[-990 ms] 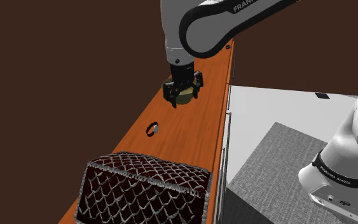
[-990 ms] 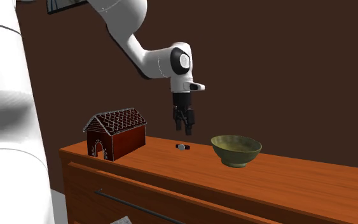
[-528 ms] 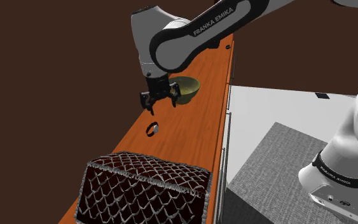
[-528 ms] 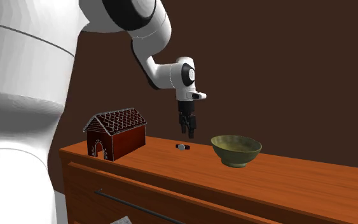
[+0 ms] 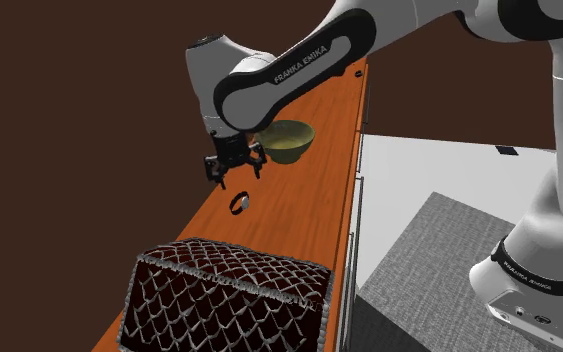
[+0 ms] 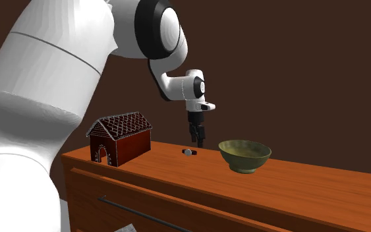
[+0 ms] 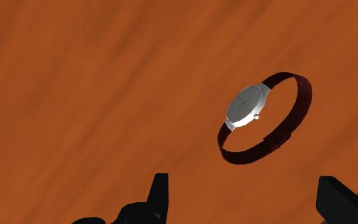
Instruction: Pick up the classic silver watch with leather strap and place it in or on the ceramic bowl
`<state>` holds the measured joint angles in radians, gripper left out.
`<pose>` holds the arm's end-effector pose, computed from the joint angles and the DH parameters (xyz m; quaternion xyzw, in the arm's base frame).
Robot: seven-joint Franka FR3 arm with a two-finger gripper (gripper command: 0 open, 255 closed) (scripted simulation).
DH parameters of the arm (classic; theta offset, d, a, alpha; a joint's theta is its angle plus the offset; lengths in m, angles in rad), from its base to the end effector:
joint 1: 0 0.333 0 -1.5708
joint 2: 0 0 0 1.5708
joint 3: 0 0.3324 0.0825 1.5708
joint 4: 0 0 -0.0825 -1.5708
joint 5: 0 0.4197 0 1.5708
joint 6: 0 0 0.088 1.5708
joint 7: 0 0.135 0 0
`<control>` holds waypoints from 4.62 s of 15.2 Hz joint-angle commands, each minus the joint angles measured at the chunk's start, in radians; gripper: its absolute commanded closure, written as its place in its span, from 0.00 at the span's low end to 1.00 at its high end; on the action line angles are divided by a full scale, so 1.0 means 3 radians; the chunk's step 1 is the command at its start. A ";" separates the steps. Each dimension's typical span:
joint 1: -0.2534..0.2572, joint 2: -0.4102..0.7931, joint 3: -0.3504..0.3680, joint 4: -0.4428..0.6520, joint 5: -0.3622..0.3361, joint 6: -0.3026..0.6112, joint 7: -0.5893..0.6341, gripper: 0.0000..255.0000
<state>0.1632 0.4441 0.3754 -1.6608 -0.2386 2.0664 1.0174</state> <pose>0.6256 0.3245 0.3350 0.9800 -0.1973 0.0169 0.0192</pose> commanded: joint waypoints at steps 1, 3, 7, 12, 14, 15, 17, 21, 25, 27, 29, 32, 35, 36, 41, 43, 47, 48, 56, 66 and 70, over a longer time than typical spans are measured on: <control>0.0003 0.0045 -0.0012 -0.0033 -0.0022 0.0077 0.0014 0.00; 0.0007 0.0096 -0.0027 -0.0077 -0.0048 0.0168 0.0030 0.00; 0.0007 0.0096 -0.0027 -0.0077 -0.0048 0.0168 0.0030 0.00; 0.0007 0.0096 -0.0027 -0.0077 -0.0048 0.0167 0.0030 1.00; 0.0007 0.0096 -0.0027 -0.0077 -0.0048 0.0167 0.0030 1.00; 0.0007 0.0096 -0.0027 -0.0077 -0.0048 0.0167 0.0030 1.00; 0.0007 0.0099 -0.0027 -0.0076 -0.0049 0.0170 0.0030 1.00; 0.0009 0.0102 -0.0028 -0.0072 -0.0050 0.0169 0.0031 1.00; 0.0179 0.0033 0.0009 -0.0079 -0.0069 0.0023 0.0311 0.00; 0.0297 0.0011 0.0036 -0.0050 -0.0081 -0.0089 0.0497 0.00; 0.0419 0.0009 0.0064 0.0007 -0.0094 -0.0211 0.0682 0.00; 0.0610 0.0044 0.0104 0.0144 -0.0116 -0.0414 0.0956 0.00; 0.0814 0.0126 0.0138 0.0348 -0.0139 -0.0640 0.1224 0.00; 0.0886 0.0165 0.0147 0.0432 -0.0148 -0.0721 0.1311 0.00; 0.1172 0.0367 0.0171 0.0790 -0.0187 -0.1012 0.1638 0.00; 0.1158 0.0369 0.0166 0.0704 -0.0194 -0.0925 0.1647 0.00; 0.1137 0.0387 0.0154 0.0551 -0.0213 -0.0758 0.1665 0.00; 0.1134 0.0391 0.0152 0.0530 -0.0216 -0.0734 0.1668 0.00; 0.1129 0.0372 0.0154 0.0501 -0.0211 -0.0724 0.1669 1.00; 0.1135 0.0375 0.0155 0.0551 -0.0208 -0.0770 0.1660 1.00; 0.1135 0.0318 0.0170 0.0647 -0.0179 -0.0916 0.1634 1.00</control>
<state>0.5028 0.5413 0.4249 -1.4773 -0.2941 1.8037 1.5105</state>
